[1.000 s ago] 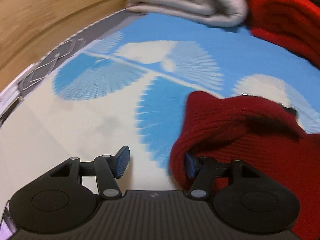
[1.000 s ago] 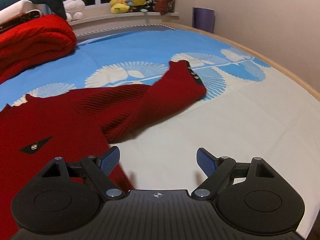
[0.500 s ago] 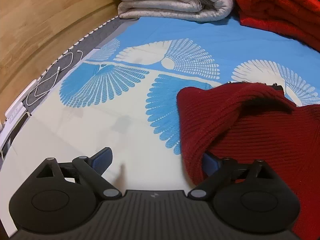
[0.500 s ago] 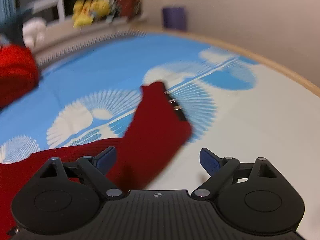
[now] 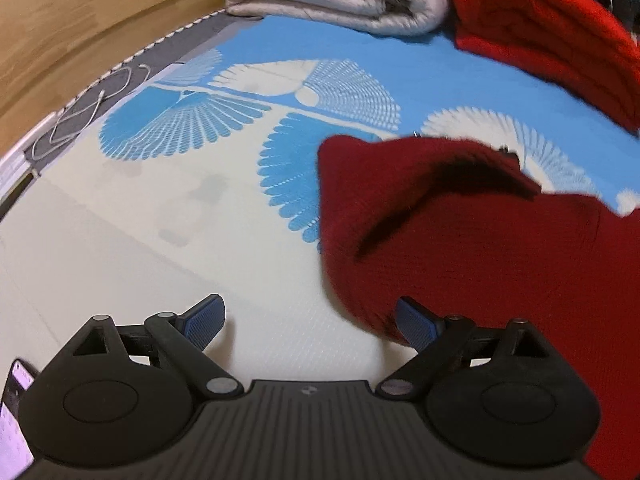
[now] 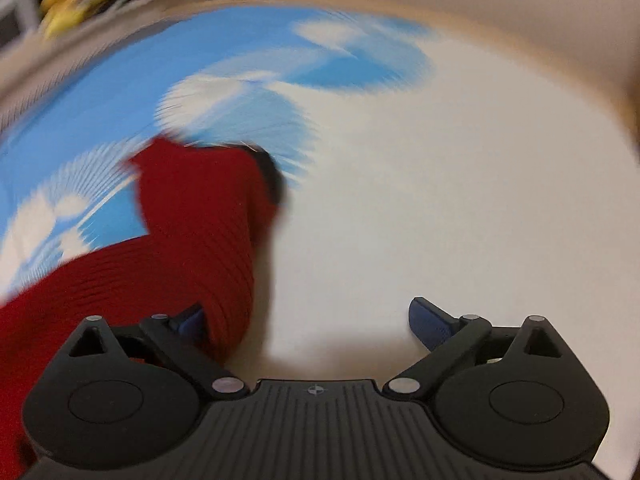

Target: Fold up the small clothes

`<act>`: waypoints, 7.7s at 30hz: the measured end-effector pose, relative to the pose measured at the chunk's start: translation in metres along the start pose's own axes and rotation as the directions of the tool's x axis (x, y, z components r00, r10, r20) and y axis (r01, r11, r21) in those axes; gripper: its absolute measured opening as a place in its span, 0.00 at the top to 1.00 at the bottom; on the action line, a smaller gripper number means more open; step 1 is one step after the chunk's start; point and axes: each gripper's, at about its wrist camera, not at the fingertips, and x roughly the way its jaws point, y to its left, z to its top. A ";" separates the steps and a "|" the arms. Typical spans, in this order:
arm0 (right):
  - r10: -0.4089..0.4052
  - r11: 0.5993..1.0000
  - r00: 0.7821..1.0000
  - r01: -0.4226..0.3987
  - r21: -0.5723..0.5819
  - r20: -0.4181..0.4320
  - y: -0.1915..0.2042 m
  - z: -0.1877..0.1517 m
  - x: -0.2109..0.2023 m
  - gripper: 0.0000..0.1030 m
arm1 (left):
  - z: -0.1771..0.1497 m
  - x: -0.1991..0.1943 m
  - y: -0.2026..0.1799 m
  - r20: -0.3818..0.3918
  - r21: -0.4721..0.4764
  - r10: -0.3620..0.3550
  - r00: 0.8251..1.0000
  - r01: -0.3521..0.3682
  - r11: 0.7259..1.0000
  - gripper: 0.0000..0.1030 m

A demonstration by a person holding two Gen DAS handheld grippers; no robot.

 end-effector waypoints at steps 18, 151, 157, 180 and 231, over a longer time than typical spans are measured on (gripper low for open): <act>0.089 0.994 0.958 -0.067 -0.090 0.274 -0.027 -0.017 -0.075 0.07 | -0.035 -0.031 0.020 -0.012 -0.092 -0.026 1.000 0.024 0.995 0.07; 0.321 0.836 0.939 -0.342 -0.429 -0.124 0.078 -0.157 -0.151 0.09 | -0.014 0.041 -0.216 0.078 0.138 0.010 0.997 -0.021 0.990 0.00; 0.330 0.833 0.936 -0.351 -0.428 -0.124 0.077 -0.155 -0.151 0.09 | -0.010 0.045 -0.194 0.042 0.108 -0.088 0.995 0.083 0.991 0.00; 0.379 0.647 0.844 -0.535 -0.543 -0.379 -0.022 -0.183 -0.140 0.05 | -0.196 -0.090 -0.036 -0.216 0.095 -0.355 0.910 0.381 0.920 0.00; 0.369 0.929 0.927 -0.366 -0.061 0.069 0.014 -0.122 -0.157 0.17 | -0.134 -0.103 -0.123 0.069 0.273 -0.299 0.952 0.270 0.923 0.00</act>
